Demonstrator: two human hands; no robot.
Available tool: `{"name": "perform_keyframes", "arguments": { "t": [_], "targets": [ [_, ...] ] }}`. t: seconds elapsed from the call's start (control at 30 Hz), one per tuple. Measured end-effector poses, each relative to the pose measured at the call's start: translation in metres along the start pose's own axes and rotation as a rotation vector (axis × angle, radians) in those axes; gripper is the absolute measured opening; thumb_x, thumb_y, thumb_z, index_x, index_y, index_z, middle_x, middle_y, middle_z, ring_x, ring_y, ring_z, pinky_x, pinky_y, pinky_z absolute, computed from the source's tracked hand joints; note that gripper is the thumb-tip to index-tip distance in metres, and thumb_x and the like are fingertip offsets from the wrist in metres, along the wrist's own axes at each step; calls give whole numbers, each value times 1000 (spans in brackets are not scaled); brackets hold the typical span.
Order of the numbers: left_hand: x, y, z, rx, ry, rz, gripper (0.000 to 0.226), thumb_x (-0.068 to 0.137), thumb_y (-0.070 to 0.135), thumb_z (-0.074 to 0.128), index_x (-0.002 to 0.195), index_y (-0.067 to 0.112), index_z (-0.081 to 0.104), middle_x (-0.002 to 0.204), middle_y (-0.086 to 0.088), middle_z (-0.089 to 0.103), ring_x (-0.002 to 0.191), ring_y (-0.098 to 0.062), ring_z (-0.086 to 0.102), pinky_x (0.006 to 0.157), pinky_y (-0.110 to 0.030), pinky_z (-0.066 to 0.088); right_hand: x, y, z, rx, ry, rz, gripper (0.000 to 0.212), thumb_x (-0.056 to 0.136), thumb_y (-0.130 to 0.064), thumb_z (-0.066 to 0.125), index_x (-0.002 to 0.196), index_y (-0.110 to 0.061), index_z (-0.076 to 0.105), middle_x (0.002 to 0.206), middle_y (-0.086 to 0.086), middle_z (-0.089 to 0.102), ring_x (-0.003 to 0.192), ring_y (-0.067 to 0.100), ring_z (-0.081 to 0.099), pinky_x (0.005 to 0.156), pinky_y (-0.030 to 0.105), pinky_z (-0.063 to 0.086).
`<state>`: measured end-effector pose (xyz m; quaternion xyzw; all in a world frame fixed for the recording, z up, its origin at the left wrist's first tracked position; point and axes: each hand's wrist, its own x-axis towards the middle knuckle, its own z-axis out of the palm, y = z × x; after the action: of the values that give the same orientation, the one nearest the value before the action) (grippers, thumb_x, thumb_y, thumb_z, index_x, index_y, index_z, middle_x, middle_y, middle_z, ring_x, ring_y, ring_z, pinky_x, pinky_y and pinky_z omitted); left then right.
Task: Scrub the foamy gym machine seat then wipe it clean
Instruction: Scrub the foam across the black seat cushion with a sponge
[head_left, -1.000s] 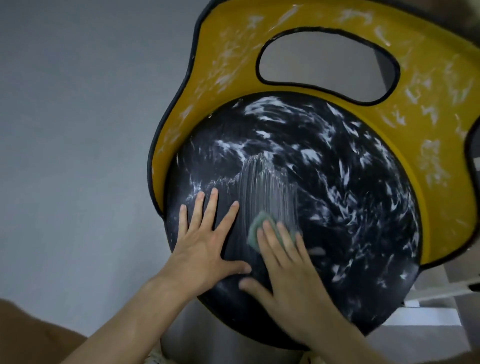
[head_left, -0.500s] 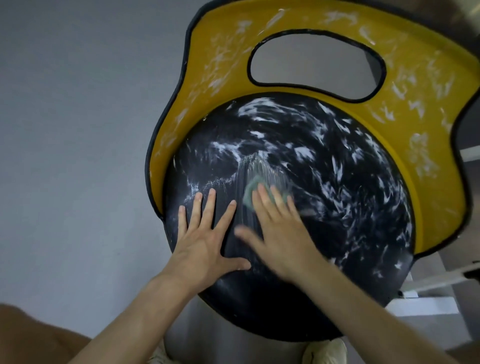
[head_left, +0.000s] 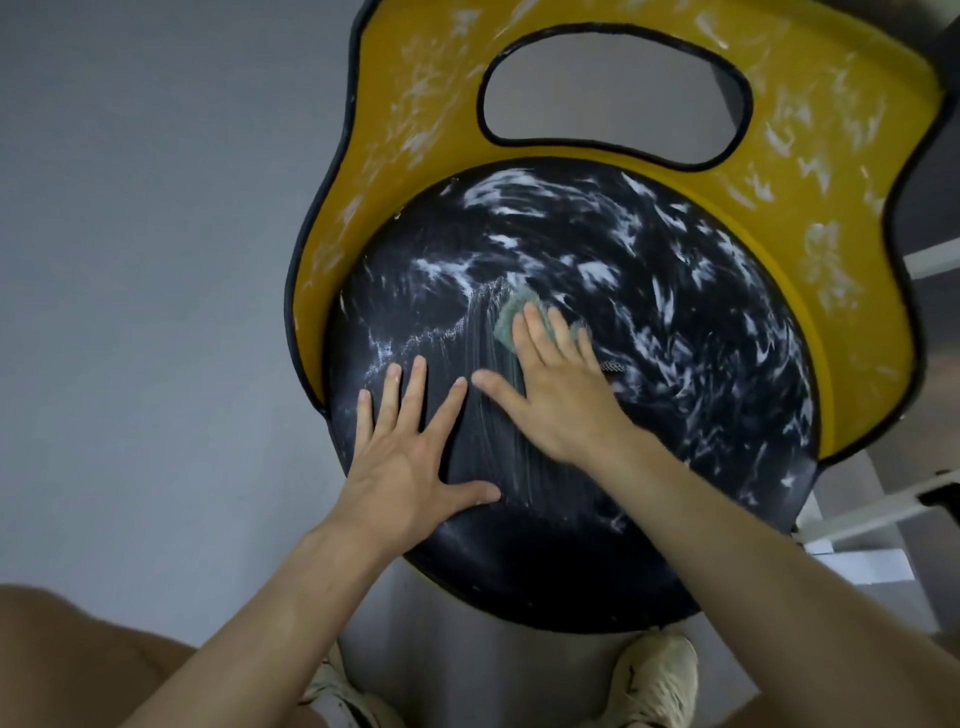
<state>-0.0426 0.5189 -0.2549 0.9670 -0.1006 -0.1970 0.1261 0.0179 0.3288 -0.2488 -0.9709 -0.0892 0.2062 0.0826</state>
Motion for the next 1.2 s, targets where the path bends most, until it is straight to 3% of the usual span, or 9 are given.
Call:
{"name": "perform_keyframes", "arguments": {
  "t": [0.1, 0.23, 0.43, 0.53, 0.63, 0.8, 0.97, 1.1, 1.2],
  "targets": [
    [2, 3, -2, 8, -21, -11, 114, 76, 88, 45, 156, 40, -20, 157, -3, -43, 142, -23, -45, 119, -53, -21, -71, -5, 31, -51, 45, -84, 95, 94, -81, 2, 161, -15, -10, 168, 1, -19, 154, 20, -23, 126, 47, -7],
    [9, 9, -3, 54, -51, -12, 117, 75, 89, 46, 153, 41, -26, 156, -4, -45, 140, -25, -46, 117, -58, -22, -136, -2, 60, -84, 4, -135, 91, 99, -76, 21, 161, -10, 18, 169, 5, 13, 157, 24, 10, 121, 46, 11],
    [5, 9, 0, 3, -3, 21, 112, 77, 86, 48, 157, 40, -17, 160, -3, -38, 144, -24, -41, 120, -53, -19, -32, 7, 13, -3, 25, -37, 96, 89, -83, 0, 160, -20, -15, 166, -5, -24, 151, 13, -28, 124, 43, -15],
    [2, 7, 1, -17, 9, 33, 111, 78, 85, 47, 157, 40, -16, 161, -3, -36, 145, -23, -40, 121, -50, -19, 10, 4, -10, 48, 0, 37, 95, 91, -80, 4, 161, -19, -11, 167, -3, -22, 152, 14, -26, 124, 43, -15],
    [1, 3, 1, -22, 25, 31, 111, 77, 85, 46, 156, 40, -17, 160, -2, -38, 144, -22, -42, 121, -45, -21, -30, 1, 12, 6, 27, -53, 93, 94, -80, 4, 161, -18, -11, 167, -3, -21, 152, 16, -26, 126, 45, -11],
    [2, 0, 3, -27, 12, 39, 113, 79, 85, 47, 155, 39, -22, 157, -2, -44, 141, -21, -46, 119, -43, -24, -133, 5, 54, -95, -12, -195, 93, 97, -79, 22, 162, -14, 14, 170, 1, 7, 157, 22, 4, 121, 45, 9],
    [2, 3, 1, -16, 20, 28, 112, 79, 85, 46, 157, 37, -19, 157, -3, -43, 142, -24, -44, 120, -46, -22, -35, 11, 14, -105, 36, -146, 95, 89, -85, -4, 159, -21, -19, 164, -3, -28, 151, 16, -28, 125, 44, -13],
    [4, 10, 3, -9, 33, 27, 111, 77, 88, 39, 157, 37, -19, 157, -4, -43, 142, -26, -44, 120, -52, -21, 30, 14, -15, -1, 29, 2, 88, 94, -76, 2, 161, -20, -11, 168, -3, -21, 152, 14, -24, 126, 44, -11],
    [8, 12, 8, 2, 85, 46, 110, 72, 93, 18, 158, 35, -17, 160, -4, -39, 142, -26, -44, 119, -54, -22, -54, 12, 19, -48, 90, -97, 82, 101, -71, 5, 162, -18, -5, 169, -3, -14, 154, 16, -21, 127, 45, -1]
  ]
}}
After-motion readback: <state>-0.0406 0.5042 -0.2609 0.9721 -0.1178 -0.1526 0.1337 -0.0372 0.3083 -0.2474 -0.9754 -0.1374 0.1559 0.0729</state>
